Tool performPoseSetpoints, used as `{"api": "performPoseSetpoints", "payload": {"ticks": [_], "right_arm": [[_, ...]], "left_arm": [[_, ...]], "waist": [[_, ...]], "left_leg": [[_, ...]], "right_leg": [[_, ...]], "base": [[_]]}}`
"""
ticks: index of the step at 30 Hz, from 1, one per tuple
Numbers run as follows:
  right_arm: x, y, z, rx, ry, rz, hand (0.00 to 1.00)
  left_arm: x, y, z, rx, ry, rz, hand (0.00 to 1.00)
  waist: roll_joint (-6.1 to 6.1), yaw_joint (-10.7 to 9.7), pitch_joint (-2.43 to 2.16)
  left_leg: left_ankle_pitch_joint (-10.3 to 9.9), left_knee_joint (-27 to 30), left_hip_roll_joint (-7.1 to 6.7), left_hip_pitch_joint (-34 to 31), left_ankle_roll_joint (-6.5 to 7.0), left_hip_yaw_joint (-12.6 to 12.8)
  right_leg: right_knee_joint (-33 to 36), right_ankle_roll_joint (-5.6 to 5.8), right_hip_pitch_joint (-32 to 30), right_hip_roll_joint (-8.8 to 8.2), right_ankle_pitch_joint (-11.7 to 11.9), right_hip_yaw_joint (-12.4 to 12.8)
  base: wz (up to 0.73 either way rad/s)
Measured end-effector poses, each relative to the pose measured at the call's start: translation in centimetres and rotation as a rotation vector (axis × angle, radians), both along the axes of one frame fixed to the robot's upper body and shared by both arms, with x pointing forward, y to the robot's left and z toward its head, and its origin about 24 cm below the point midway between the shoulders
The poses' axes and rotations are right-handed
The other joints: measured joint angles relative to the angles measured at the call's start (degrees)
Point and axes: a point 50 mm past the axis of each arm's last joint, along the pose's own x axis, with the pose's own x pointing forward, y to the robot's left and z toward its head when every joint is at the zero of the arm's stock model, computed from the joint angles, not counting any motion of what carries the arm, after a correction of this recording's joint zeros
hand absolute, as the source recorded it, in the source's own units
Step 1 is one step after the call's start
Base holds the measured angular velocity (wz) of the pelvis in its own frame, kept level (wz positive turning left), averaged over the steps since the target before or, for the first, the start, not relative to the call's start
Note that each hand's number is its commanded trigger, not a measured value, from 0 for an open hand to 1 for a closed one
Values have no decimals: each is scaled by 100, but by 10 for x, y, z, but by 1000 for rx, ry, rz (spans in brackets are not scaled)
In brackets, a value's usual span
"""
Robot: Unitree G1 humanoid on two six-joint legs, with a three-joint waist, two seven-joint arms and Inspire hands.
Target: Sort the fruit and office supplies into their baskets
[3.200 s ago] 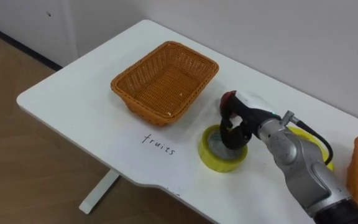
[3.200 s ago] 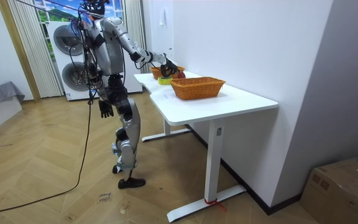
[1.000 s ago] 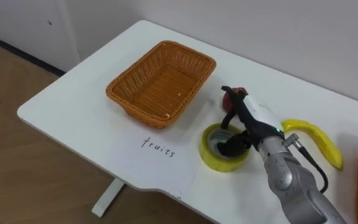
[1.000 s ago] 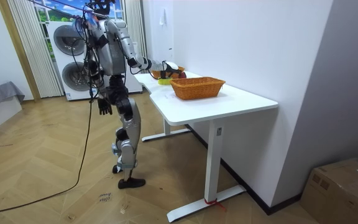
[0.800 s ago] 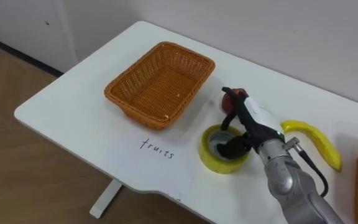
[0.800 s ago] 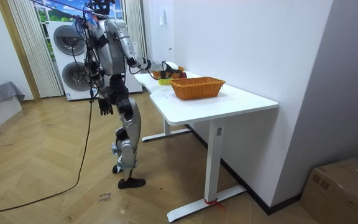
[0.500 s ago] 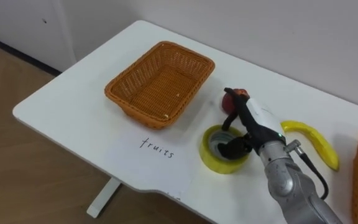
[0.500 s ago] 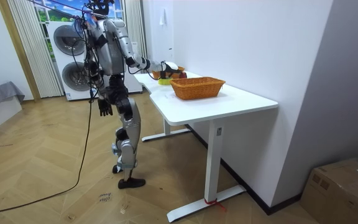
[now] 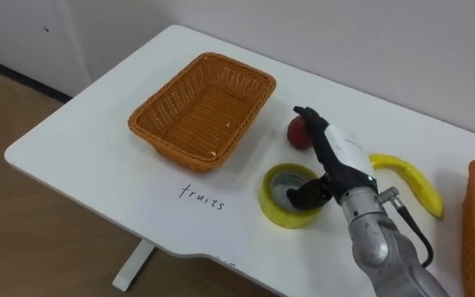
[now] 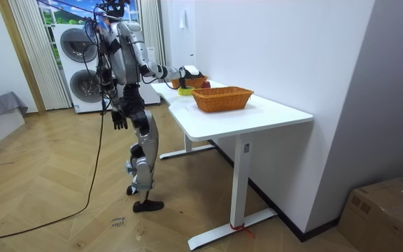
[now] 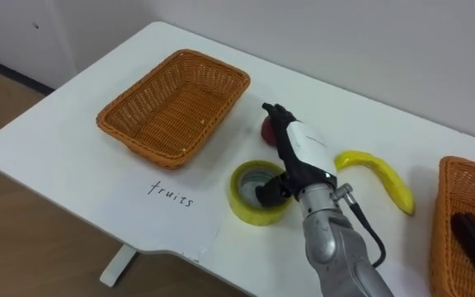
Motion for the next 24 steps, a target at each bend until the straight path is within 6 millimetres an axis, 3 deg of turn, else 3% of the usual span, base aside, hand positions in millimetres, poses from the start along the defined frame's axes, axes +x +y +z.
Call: {"api": "performPoseSetpoints", "payload": {"ticks": [5, 19, 21, 24], "right_arm": [[0, 6, 16, 60, -88, 17, 0], [0, 8, 25, 76, -124, 32, 0], [0, 8, 23, 70, -115, 35, 0], [0, 4, 5, 41, -14, 35, 0]], "left_arm": [[-2, 0, -1, 2, 8, 3, 0], [-8, 4, 0, 3, 12, 37, 0], [-8, 5, 0, 3, 10, 44, 0], [-8, 7, 1, 1, 4, 58, 0]], "waist": [[-2, 11, -6], [-85, 9, -60], [-86, -2, -58], [-98, -4, -51]], "left_leg": [[0, -5, -2, 9, 1, 3], [1, -4, 2, 8, 2, 21], [2, -4, -1, 22, 2, 25], [4, -4, -4, 61, 7, -2]], "right_leg": [[0, 1, 3, 3, 1, 39], [1, 6, -7, 1, 6, 35], [0, 8, 9, -1, 7, 37], [1, 10, 54, -8, 8, 47]], "base": [[0], [0], [0], [2]]}}
